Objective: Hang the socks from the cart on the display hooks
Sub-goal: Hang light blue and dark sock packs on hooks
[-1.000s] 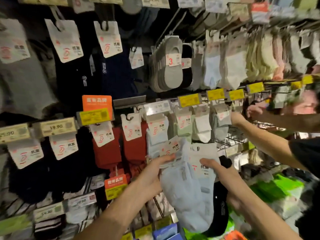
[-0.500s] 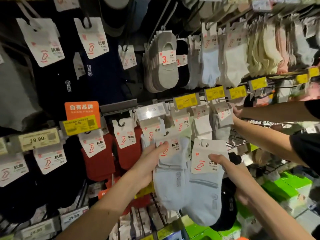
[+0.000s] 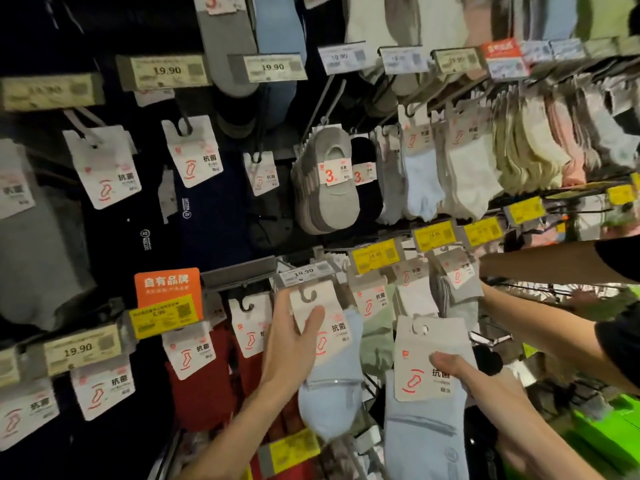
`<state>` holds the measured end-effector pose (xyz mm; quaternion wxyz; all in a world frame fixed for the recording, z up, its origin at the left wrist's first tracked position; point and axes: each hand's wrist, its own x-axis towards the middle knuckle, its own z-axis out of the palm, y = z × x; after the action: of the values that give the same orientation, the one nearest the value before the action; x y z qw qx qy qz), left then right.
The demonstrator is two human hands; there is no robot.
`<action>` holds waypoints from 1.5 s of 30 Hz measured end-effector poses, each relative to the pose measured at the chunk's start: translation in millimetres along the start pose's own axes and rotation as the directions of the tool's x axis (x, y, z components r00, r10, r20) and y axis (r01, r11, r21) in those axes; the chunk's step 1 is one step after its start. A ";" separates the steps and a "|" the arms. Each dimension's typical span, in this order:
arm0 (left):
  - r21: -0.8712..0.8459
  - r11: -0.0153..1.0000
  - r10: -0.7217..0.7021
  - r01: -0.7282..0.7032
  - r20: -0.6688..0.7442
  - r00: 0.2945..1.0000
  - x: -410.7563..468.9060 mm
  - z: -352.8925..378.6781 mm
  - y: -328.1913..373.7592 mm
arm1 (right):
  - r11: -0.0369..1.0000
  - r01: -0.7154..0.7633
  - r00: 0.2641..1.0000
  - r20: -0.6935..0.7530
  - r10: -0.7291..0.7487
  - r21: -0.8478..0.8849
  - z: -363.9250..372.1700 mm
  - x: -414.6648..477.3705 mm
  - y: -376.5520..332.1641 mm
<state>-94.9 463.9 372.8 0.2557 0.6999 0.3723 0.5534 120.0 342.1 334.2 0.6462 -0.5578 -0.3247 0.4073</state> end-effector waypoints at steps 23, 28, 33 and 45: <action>0.473 0.873 0.114 -0.120 0.041 0.993 23.2 -1.3 -27.3 | 0.997 -0.012 0.998 0.065 0.007 0.075 9.6 -3.0 17.5; 0.532 0.835 0.159 -0.138 0.007 0.987 24.9 5.9 -36.7 | 0.998 -0.012 0.996 0.093 0.006 0.067 9.5 -1.0 21.9; 0.579 0.805 0.174 -0.129 -0.022 0.985 27.0 15.5 -43.6 | 0.997 -0.009 0.994 0.109 0.001 0.072 6.8 2.2 23.4; 0.596 0.799 0.122 -0.086 -0.020 0.992 24.7 13.8 -46.5 | 0.998 -0.030 0.988 0.154 0.022 0.056 5.7 7.6 26.2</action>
<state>-90.0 512.1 347.9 -0.0176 0.7479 0.4946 0.4423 114.2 352.6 309.0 0.6298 -0.5100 -0.3542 0.4667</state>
